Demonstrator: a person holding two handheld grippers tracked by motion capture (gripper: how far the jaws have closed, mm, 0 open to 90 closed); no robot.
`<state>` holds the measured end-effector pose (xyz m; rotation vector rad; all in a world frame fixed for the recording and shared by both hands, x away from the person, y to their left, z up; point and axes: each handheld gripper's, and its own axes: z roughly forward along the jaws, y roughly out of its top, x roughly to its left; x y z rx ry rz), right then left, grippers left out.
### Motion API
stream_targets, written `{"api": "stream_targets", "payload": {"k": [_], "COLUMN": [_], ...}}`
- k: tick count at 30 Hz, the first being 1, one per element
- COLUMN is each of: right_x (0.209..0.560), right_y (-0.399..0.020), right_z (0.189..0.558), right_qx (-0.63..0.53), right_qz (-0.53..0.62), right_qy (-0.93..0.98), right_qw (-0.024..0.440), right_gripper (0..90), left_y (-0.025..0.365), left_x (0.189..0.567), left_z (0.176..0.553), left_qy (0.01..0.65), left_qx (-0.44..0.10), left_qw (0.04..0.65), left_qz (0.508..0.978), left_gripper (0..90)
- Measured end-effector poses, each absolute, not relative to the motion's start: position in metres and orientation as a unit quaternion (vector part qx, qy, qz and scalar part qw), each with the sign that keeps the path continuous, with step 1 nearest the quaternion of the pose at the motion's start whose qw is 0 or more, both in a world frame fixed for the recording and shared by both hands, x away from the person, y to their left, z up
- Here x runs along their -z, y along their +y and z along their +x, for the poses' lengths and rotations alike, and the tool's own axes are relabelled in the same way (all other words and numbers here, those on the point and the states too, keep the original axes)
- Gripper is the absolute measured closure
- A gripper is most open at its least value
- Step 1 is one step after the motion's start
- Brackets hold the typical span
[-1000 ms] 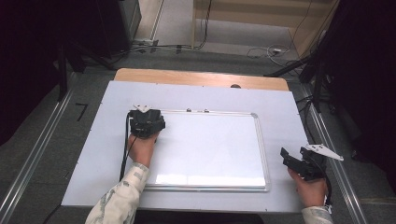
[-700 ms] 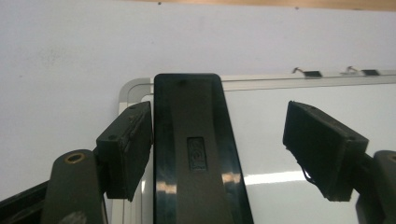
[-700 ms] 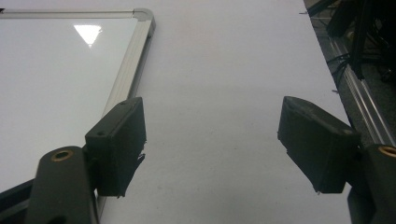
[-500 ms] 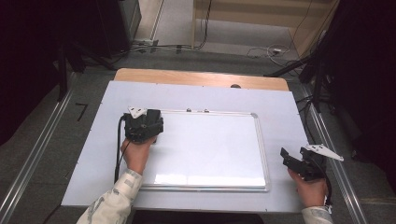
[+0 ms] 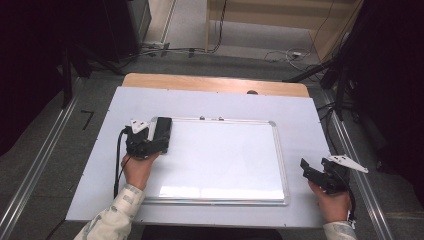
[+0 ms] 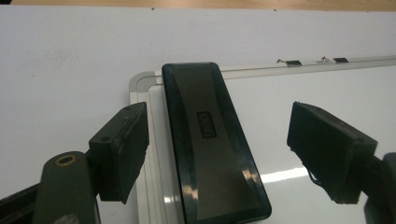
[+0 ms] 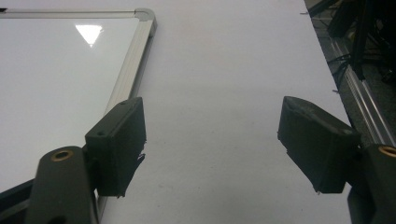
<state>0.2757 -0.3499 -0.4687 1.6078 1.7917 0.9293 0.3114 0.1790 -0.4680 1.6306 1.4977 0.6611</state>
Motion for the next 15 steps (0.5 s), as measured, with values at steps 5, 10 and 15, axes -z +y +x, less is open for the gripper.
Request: {"api": "stream_targets", "payload": {"k": [5, 10, 15], "right_x": [0.469, 0.469, 0.469], "right_y": [-0.351, -0.351, -0.352], "right_z": [0.275, 0.275, 0.276], "right_qx": [-0.346, -0.346, -0.345], "right_qz": [0.599, 0.6, 0.601], "right_qy": [0.666, 0.666, 0.667], "right_qw": [0.278, 0.277, 0.276], "right_gripper": [22.3, 22.3, 22.3], "left_y": [0.179, 0.179, 0.181], "left_x": [0.468, 0.468, 0.467], "left_z": [0.307, 0.303, 0.298], "left_qy": [0.588, 0.587, 0.581], "left_qx": [-0.262, -0.264, -0.272], "left_qw": [0.405, 0.405, 0.408], "left_qz": [0.649, 0.649, 0.649], "left_gripper": [21.4, 21.2, 21.2]}}
